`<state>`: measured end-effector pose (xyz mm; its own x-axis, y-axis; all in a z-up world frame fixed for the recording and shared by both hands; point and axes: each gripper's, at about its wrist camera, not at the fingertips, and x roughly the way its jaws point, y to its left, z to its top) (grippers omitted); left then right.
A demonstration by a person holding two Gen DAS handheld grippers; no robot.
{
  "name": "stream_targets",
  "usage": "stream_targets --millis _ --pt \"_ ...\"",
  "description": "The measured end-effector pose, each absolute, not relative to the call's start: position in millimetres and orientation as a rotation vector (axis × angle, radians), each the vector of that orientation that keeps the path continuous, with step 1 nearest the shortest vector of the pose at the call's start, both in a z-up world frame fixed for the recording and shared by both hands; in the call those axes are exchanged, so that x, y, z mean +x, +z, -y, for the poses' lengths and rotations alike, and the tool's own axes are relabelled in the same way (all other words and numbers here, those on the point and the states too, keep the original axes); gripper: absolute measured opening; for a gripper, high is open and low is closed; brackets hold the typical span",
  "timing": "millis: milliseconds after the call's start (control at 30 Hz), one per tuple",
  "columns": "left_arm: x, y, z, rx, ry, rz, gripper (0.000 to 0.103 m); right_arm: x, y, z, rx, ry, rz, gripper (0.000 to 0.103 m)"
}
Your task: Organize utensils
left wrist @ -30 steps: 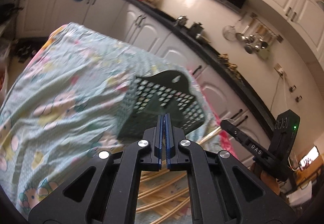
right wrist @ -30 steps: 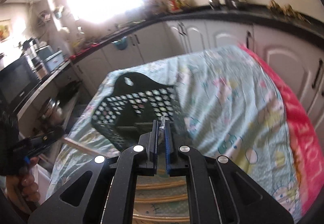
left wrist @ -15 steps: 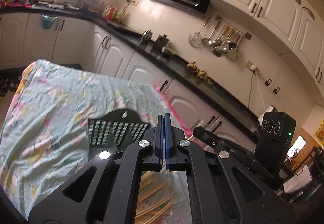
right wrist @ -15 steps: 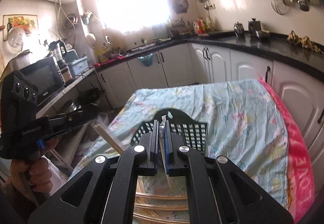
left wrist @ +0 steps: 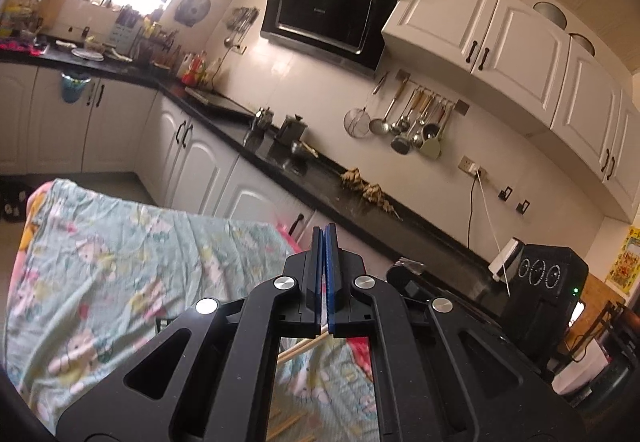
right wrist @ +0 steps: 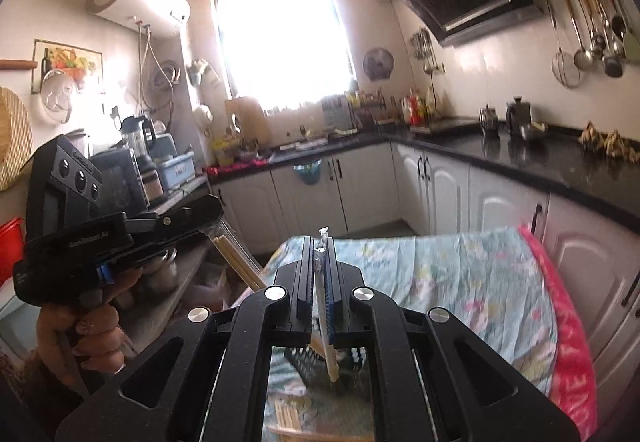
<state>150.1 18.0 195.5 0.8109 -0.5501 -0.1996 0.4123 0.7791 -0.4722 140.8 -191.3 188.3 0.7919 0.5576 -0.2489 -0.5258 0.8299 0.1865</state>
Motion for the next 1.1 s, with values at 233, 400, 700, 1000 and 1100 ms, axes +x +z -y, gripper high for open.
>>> stream_targets --millis 233,400,700,1000,1100 --pt "164.4 208.2 -23.6 -0.420 -0.502 -0.320 0.000 159.9 199.6 197.7 0.119 0.552 -0.276 0.005" --pt "173.6 203.4 -23.7 -0.431 -0.506 -0.331 0.000 171.7 192.0 201.4 0.125 0.524 -0.298 0.005" --pt "193.0 174.1 -10.0 -0.445 -0.525 -0.390 0.000 190.4 166.5 204.0 0.150 0.501 -0.346 0.005" --pt "212.2 132.9 -2.1 -0.430 -0.495 -0.481 0.000 207.5 131.8 199.1 0.142 0.474 -0.418 0.005" --pt "216.1 121.2 1.0 -0.408 -0.477 -0.502 0.000 212.2 121.0 196.1 0.136 0.466 -0.441 0.005"
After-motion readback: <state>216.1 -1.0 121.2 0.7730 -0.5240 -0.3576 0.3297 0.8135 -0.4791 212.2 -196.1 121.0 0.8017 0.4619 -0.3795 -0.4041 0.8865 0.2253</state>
